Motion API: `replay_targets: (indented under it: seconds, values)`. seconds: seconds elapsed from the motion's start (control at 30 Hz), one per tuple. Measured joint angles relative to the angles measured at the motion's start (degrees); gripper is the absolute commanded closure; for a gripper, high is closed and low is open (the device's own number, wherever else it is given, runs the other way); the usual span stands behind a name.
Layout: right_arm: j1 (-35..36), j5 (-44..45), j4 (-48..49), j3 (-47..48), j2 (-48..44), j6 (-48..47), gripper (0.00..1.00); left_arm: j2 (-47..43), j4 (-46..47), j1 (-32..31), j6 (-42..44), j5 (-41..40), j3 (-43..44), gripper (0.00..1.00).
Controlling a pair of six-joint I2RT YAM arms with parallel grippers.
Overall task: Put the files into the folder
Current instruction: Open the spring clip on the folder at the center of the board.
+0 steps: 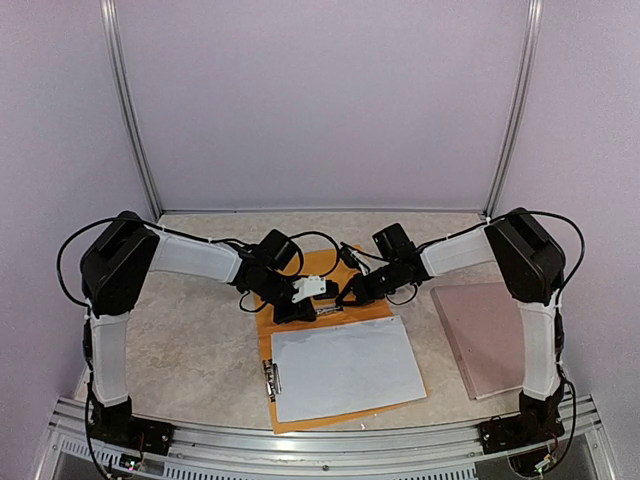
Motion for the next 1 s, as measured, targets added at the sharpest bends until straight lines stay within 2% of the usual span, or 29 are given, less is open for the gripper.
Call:
replay_targets:
  seconds: [0.17,0.33,0.53,0.77,1.0]
  values:
    - [-0.15,0.46,2.78,-2.58,-2.05,0.5,1.0,-1.18,4.48,0.0,-2.12,0.5,-2.93,0.69]
    - [-0.15,2.25,3.41,-4.37,-4.35,0.9,1.0,-4.11,8.61,-0.22,-4.92,0.42,-6.73,0.6]
    - [0.11,4.24,2.73,-4.57,-5.97,1.07,1.0,-6.91,11.5,-0.2,-8.7,-1.38,-7.39,0.55]
    - [1.84,6.45,1.38,-4.09,-7.34,1.44,1.0,-12.0,14.08,-0.17,-14.95,-7.06,-9.7,0.48]
    - [5.31,8.04,-0.13,-2.56,-8.66,2.45,0.92,-20.57,14.29,-0.09,-22.84,-14.69,-16.79,0.44]
